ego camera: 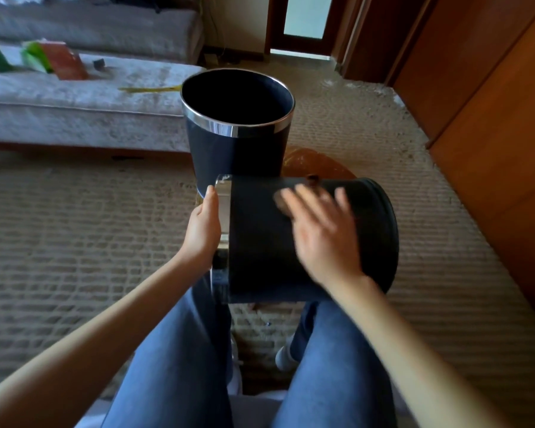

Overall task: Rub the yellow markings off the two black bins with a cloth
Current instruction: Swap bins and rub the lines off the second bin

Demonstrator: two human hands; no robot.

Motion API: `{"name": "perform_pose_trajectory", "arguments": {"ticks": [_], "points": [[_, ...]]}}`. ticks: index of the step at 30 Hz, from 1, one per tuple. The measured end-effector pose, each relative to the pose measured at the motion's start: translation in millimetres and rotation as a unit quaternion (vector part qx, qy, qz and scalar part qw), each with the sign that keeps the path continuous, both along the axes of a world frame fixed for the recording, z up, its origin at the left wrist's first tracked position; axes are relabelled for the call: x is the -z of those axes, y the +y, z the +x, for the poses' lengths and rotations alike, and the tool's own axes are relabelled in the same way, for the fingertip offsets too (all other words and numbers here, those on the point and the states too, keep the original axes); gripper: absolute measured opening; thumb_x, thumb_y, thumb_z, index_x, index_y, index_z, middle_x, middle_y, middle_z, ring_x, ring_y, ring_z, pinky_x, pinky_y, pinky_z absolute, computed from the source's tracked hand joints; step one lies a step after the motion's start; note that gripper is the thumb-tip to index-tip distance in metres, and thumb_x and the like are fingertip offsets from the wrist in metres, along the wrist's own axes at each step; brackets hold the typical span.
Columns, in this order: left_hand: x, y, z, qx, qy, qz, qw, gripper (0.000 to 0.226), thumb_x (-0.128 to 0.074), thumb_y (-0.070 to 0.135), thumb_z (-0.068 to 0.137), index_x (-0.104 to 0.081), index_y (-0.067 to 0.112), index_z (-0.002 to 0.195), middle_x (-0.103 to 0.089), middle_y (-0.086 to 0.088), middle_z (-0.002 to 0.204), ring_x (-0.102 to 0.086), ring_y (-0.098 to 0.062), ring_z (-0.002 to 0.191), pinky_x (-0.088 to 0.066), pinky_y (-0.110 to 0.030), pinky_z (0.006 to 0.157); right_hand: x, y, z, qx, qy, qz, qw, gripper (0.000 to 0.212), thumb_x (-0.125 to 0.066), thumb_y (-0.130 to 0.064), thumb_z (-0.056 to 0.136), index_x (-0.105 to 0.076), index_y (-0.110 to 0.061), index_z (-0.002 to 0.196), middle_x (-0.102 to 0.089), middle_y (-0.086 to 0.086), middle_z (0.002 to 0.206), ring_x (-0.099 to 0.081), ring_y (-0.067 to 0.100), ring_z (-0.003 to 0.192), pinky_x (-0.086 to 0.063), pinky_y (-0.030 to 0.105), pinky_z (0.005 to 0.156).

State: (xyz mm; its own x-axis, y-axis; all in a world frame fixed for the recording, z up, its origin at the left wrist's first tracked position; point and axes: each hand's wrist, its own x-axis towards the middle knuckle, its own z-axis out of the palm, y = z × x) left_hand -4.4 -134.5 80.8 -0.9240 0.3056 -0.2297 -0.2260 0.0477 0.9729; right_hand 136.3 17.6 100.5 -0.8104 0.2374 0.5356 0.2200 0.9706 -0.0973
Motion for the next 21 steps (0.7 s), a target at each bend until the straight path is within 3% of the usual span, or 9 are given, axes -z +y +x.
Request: {"name": "perform_pose_trajectory", "arguments": {"ticks": [2, 5, 9, 12, 16, 18, 21], "points": [[-1.8, 1.8, 0.4, -0.004, -0.004, -0.008, 1.0, 0.056, -0.032, 0.052, 0.105, -0.057, 0.013, 0.136, -0.067, 0.01, 0.112, -0.059, -0.001, 0.107, -0.039, -0.023, 0.097, -2.7, 47.3, 26.6, 0.084, -0.013, 0.007, 0.996, 0.043, -0.043, -0.021, 0.097, -0.058, -0.015, 0.137, -0.059, 0.01, 0.138, -0.052, 0.036, 0.128, -0.02, 0.06, 0.117], [-2.6, 2.5, 5.2, -0.002, -0.02, -0.001, 1.0, 0.056, -0.032, 0.052, 0.106, -0.051, 0.014, 0.143, -0.058, 0.011, 0.125, -0.051, -0.003, 0.117, -0.034, -0.025, 0.102, -3.8, 76.8, 48.7, 0.125, -0.036, 0.025, 0.991, 0.045, -0.041, -0.02, 0.096, -0.059, -0.01, 0.136, -0.06, 0.013, 0.136, -0.05, 0.04, 0.129, -0.02, 0.064, 0.115], [-2.4, 5.6, -2.5, 0.007, -0.048, 0.002, 0.999, 0.063, -0.033, 0.058, 0.103, -0.044, 0.016, 0.149, -0.053, 0.004, 0.141, -0.046, -0.012, 0.132, -0.032, -0.032, 0.116, -1.7, 31.6, 6.3, 0.093, 0.02, -0.014, 0.995, 0.043, -0.044, -0.015, 0.092, -0.062, -0.004, 0.13, -0.062, 0.017, 0.131, -0.056, 0.044, 0.117, -0.037, 0.055, 0.108], [-6.7, 10.2, -15.4, 0.002, -0.069, -0.004, 0.998, 0.077, -0.039, 0.069, 0.093, -0.049, 0.015, 0.147, -0.056, -0.004, 0.145, -0.05, -0.021, 0.135, -0.034, -0.044, 0.119, 4.5, -34.5, -32.5, 0.02, 0.045, -0.032, 0.998, 0.044, -0.044, -0.013, 0.092, -0.061, -0.005, 0.132, -0.06, 0.019, 0.134, -0.055, 0.046, 0.117, -0.038, 0.053, 0.108], [-5.4, 16.5, -34.4, 0.018, -0.098, 0.013, 0.995, 0.08, -0.048, 0.075, 0.083, -0.063, 0.012, 0.131, -0.07, -0.01, 0.124, -0.066, -0.024, 0.115, -0.048, -0.041, 0.106, 21.6, -80.5, -21.7, -0.107, -0.006, 0.002, 0.994, 0.048, -0.03, -0.012, 0.099, -0.053, -0.008, 0.141, -0.048, 0.017, 0.148, -0.042, 0.044, 0.136, -0.026, 0.059, 0.116], [-4.7, 19.8, -38.5, 0.028, -0.102, -0.002, 0.994, 0.094, -0.047, 0.081, 0.076, -0.053, 0.015, 0.143, -0.058, -0.009, 0.144, -0.055, -0.025, 0.132, -0.038, -0.044, 0.116, 25.3, -47.4, 5.1, -0.142, -0.044, 0.076, 0.986, 0.05, -0.035, -0.012, 0.097, -0.05, -0.015, 0.145, -0.044, 0.011, 0.152, -0.039, 0.036, 0.141, -0.015, 0.065, 0.118], [1.8, 21.6, -43.0, 0.018, -0.076, -0.041, 0.996, 0.082, -0.035, 0.071, 0.093, -0.038, 0.017, 0.154, -0.041, -0.005, 0.158, -0.037, -0.023, 0.146, -0.025, -0.044, 0.123, 16.1, 25.0, 37.9, -0.065, -0.036, 0.101, 0.992, 0.054, -0.046, -0.011, 0.092, -0.05, -0.02, 0.145, -0.046, 0.007, 0.151, -0.046, 0.032, 0.138, -0.01, 0.068, 0.117]]}}
